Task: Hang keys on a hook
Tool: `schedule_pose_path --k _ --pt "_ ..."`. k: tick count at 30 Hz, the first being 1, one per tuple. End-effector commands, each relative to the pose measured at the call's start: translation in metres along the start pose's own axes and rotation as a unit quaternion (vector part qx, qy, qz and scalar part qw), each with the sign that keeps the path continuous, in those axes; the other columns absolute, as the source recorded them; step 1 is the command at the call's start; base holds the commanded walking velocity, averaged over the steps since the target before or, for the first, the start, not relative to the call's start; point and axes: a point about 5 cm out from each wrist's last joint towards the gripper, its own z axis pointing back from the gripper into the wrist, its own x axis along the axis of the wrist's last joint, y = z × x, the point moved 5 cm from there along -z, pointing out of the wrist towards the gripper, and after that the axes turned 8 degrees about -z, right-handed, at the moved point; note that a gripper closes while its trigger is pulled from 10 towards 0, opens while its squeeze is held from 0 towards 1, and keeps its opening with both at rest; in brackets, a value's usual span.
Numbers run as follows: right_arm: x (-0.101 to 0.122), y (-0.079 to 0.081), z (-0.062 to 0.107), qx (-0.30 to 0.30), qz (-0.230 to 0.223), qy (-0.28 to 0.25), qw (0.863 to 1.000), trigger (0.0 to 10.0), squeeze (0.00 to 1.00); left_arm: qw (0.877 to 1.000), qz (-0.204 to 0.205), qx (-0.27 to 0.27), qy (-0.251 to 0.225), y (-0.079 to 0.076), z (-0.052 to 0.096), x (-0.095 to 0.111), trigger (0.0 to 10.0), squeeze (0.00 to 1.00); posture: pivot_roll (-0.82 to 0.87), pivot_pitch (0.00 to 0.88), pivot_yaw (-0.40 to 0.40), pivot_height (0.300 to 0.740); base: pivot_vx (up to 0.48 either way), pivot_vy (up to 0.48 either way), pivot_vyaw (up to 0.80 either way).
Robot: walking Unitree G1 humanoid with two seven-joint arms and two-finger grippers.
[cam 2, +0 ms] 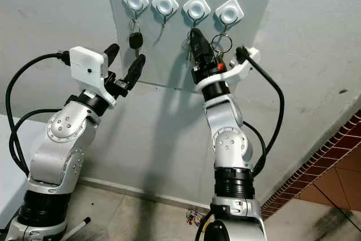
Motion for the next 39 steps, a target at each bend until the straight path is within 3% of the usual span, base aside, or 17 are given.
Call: schedule_pose_path --k 1,16,17,18,27,28,29,30,31,39 --pt "-0.006 -0.006 0.007 -0.01 0.012 0.013 1.0 10.0 1.0 1.0 -0.008 0.013 0.002 0.005 0.002 -0.002 10.0 0.0 -0.06 0.0 -0.044 0.724 0.0 0.0 0.0" --pt "-0.027 -0.025 0.027 -0.027 0.074 0.063 0.995 10.0 1.0 0.999 -0.017 0.042 0.018 0.012 0.006 -0.014 10.0 0.0 -0.06 0.0 -0.043 0.724 0.0 0.0 0.0" --pt "-0.029 -0.028 0.03 -0.03 0.084 0.07 0.994 10.0 0.55 0.998 -0.021 0.046 0.023 0.013 0.007 -0.019 10.0 0.0 -0.06 0.0 -0.043 0.724 0.0 0.0 0.0" --pt "-0.031 -0.031 0.033 -0.032 0.093 0.078 0.992 10.0 0.0 0.998 -0.019 0.05 0.03 0.013 0.01 -0.024 10.0 0.0 -0.06 0.0 -0.043 0.724 0.0 0.0 0.0" --pt "-0.041 -0.045 0.046 -0.041 0.135 0.109 0.984 10.0 0.0 0.996 -0.014 0.057 0.065 0.012 0.019 -0.048 10.0 0.0 -0.07 0.0 -0.042 0.724 0.0 0.0 0.0" --pt "-0.044 -0.049 0.049 -0.045 0.144 0.116 0.982 10.0 0.0 0.995 -0.005 0.063 0.075 0.012 0.021 -0.055 10.0 0.0 -0.07 0.0 -0.041 0.724 0.0 0.0 0.0" --pt "-0.052 -0.065 0.061 -0.064 0.174 0.136 0.973 10.0 0.0 0.991 0.003 0.073 0.114 0.011 0.033 -0.084 10.0 0.0 -0.07 0.0 -0.037 0.724 0.0 0.0 0.0" --pt "-0.052 -0.065 0.061 -0.064 0.174 0.136 0.973 10.0 0.0 0.991 0.003 0.073 0.114 0.011 0.033 -0.084 10.0 0.0 -0.07 0.0 -0.037 0.724 0.0 0.0 0.0" --pt "-0.058 -0.08 0.071 -0.082 0.201 0.154 0.964 10.0 0.0 0.985 0.01 0.083 0.149 0.011 0.045 -0.109 10.0 0.0 -0.07 0.0 -0.036 0.724 0.0 0.0 0.0" --pt "-0.068 -0.111 0.095 -0.123 0.244 0.184 0.944 10.0 0.0 0.974 0.022 0.084 0.211 0.002 0.073 -0.157 10.0 0.0 -0.08 0.0 -0.028 0.724 0.0 0.0 0.0"
